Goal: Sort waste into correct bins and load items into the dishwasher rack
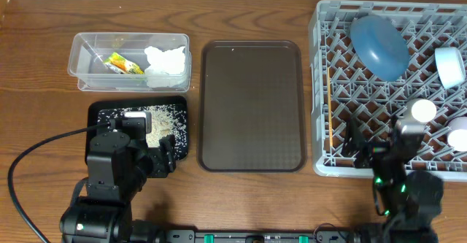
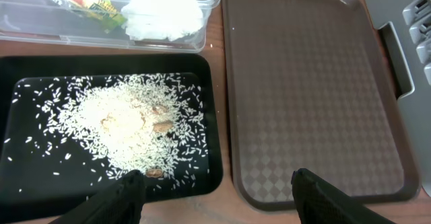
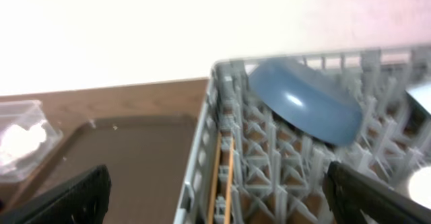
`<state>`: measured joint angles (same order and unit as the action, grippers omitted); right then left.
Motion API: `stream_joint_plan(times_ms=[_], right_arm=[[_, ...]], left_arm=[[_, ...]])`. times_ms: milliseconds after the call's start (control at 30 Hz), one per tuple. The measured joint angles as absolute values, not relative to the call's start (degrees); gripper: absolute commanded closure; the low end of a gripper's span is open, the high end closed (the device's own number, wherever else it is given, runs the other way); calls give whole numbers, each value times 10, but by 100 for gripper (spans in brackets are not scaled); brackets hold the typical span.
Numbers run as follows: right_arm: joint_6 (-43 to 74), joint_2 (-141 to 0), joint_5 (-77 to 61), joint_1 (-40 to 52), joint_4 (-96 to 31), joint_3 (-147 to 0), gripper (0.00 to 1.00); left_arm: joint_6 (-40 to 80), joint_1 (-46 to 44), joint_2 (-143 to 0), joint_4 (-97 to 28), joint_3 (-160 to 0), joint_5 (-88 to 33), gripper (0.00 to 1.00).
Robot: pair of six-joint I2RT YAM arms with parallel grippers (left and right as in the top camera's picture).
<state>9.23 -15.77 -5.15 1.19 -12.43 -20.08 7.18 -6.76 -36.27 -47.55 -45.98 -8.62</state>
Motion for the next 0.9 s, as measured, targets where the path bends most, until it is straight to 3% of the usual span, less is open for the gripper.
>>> stream_joint_plan(times_ms=[267, 600, 900], right_arm=[[68, -11, -52, 24, -50, -73, 1], [-32, -8, -99, 24, -31, -5, 1], [-52, -7, -101, 24, -32, -5, 1]], left_arm=[[72, -68, -363, -476, -460, -86, 28], [72, -68, -363, -476, -460, -86, 27], [72, -68, -363, -476, -460, -86, 28]])
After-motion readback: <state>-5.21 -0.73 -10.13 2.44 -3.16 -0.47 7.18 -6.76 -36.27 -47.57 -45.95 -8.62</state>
